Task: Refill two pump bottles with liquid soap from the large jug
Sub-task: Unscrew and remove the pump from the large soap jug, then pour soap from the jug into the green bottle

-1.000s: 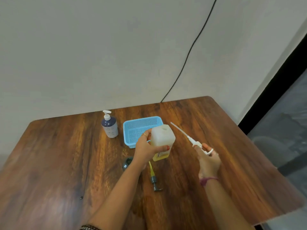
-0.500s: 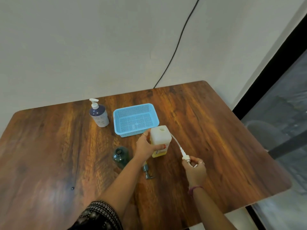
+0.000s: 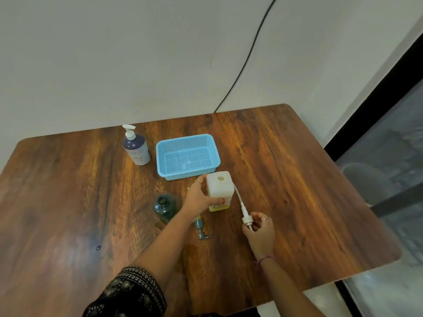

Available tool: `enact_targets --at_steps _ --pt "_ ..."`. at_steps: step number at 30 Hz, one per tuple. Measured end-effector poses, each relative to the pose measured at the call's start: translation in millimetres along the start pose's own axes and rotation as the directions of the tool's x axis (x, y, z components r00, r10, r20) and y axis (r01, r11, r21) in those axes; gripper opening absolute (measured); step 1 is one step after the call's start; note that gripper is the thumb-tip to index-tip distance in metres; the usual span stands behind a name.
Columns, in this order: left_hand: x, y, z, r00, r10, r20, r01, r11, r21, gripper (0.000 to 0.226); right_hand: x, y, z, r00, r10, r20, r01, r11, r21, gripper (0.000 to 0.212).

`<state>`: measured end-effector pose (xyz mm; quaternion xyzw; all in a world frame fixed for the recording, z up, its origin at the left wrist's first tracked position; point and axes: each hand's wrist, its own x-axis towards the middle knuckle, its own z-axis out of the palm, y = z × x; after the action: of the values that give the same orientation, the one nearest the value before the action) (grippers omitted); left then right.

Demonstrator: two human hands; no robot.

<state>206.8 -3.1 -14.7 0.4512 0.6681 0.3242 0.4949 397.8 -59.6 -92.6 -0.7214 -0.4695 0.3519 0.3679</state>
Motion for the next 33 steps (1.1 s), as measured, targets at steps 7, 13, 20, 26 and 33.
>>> enact_targets --at_steps 7,13,20,26,33 --pt "-10.9 4.9 -3.2 0.999 0.012 0.038 -0.017 0.988 0.152 0.100 -1.8 -2.5 1.8 1.000 -0.012 0.028 0.013 0.999 -0.035 0.046" --pt "-46.8 22.4 -43.8 0.981 0.190 0.051 -0.194 0.901 0.388 0.106 -7.6 -21.1 -6.2 1.000 0.011 -0.025 -0.011 1.000 0.010 0.048" --pt "-68.3 6.8 -113.1 0.954 0.288 -0.079 -0.210 0.833 0.511 0.101 15.7 -62.5 -7.6 0.964 -0.176 0.198 0.185 0.982 -0.030 0.079" --pt "-70.2 -28.7 -120.3 0.991 0.109 -0.072 -0.070 0.909 0.411 0.124 30.0 -83.2 15.5 0.926 -0.189 0.328 0.208 0.978 -0.024 0.108" --pt "-57.5 -60.8 -94.8 0.983 0.033 -0.183 0.015 0.967 0.256 0.098 19.2 -89.8 40.8 0.946 -0.177 0.273 0.147 0.981 0.125 0.096"
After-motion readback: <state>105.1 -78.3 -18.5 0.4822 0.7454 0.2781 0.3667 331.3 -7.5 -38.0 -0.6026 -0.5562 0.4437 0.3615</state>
